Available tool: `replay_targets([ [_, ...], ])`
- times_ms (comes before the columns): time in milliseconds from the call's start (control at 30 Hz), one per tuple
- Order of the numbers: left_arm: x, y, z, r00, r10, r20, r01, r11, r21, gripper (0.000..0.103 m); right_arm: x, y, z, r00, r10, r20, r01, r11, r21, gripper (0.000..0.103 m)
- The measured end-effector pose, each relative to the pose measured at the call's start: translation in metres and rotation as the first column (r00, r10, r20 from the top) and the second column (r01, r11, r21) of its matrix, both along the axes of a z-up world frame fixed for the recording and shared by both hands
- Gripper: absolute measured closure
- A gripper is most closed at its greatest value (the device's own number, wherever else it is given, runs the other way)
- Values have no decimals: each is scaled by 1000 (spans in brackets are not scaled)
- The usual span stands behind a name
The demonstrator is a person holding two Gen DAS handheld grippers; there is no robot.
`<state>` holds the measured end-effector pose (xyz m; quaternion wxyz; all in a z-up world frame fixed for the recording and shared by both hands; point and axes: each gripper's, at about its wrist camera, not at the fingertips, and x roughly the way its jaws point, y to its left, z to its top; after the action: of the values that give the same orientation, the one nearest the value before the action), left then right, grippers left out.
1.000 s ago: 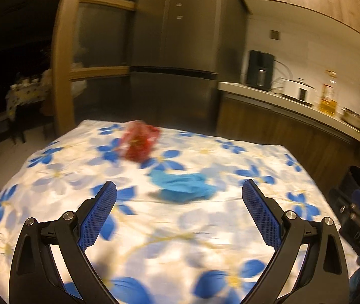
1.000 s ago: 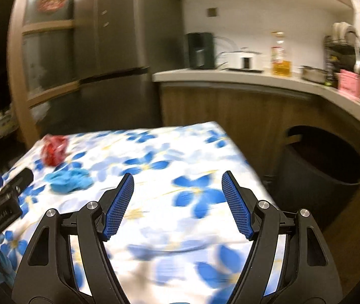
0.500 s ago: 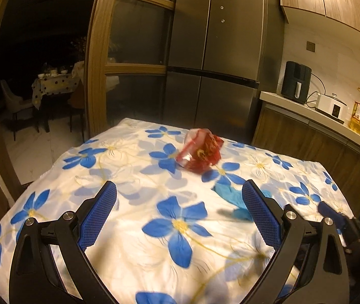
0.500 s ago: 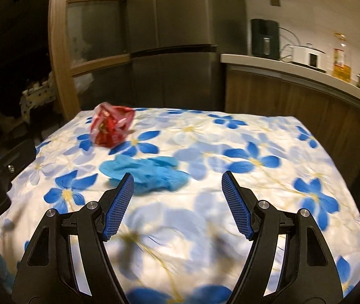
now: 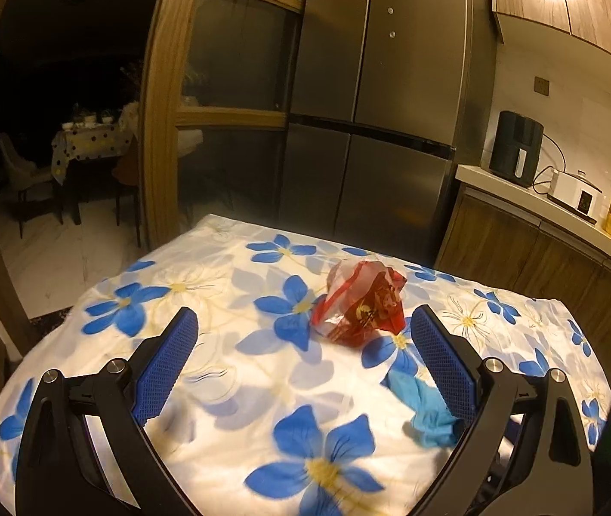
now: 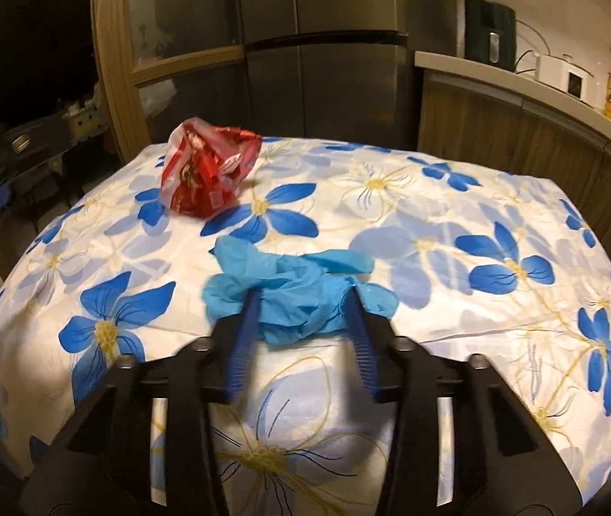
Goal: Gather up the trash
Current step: 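Grasp the red printed bag with the left gripper while the right grasps the blue glove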
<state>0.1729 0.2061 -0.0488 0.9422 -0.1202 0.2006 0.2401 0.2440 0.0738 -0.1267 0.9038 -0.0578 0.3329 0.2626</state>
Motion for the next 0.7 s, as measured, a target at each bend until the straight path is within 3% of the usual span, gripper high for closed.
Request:
replay_targets([
  [100, 14, -1, 0, 1000, -10, -2, 10, 1000, -3, 8, -4, -2, 3, 1000, 9, 13, -9, 1000, 15, 91],
  [367, 64, -12, -8, 998, -50, -24, 50, 999, 1, 8, -18, -34, 28, 990, -64, 127, 58, 997, 51, 92],
  [567, 93, -14, -22, 994, -62, -94, 62, 998, 1, 35, -23, -57, 40, 984, -87, 156, 76, 994, 75, 93],
  [700, 102, -15, -30, 986, -79, -145, 78, 997, -11, 68, -22, -64, 42, 983, -93, 159, 82, 994, 79, 93],
])
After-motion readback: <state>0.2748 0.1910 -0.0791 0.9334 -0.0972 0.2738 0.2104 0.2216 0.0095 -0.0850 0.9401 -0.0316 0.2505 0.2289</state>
